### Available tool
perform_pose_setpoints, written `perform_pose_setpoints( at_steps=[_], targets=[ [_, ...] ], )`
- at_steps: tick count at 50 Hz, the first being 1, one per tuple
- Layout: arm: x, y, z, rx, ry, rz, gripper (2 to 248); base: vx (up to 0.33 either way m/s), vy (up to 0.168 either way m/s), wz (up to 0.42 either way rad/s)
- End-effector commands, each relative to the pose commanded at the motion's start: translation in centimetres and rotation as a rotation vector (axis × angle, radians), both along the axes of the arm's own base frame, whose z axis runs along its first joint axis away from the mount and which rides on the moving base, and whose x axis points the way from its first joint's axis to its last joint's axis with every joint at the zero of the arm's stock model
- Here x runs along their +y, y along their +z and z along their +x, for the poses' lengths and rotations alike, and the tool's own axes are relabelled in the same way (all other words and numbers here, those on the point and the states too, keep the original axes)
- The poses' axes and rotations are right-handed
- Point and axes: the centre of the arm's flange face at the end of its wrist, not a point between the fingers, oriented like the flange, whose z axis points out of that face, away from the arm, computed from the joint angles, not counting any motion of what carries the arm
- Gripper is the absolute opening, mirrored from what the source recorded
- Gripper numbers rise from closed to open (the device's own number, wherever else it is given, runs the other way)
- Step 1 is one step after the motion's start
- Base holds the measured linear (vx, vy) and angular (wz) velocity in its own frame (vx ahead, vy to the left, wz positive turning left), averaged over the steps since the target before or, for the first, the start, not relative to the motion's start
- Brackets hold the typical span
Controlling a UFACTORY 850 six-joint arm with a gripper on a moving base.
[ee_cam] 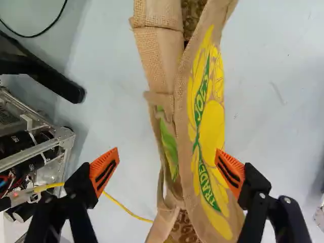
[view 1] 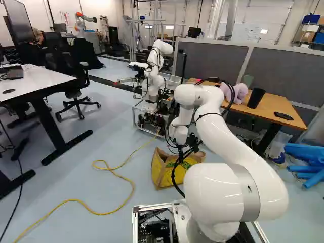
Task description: Pick up the bag on the ground and place it on the table
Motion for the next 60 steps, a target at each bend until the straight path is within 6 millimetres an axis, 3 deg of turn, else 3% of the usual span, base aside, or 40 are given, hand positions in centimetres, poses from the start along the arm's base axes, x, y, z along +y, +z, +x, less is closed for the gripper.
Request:
perform_pose_setpoints(
  at_steps=[60],
  targets=[
    [0.0,-9.1,-0.1,0.009,0.0,0.001,247,0.0,0.0,0.0]
  ],
)
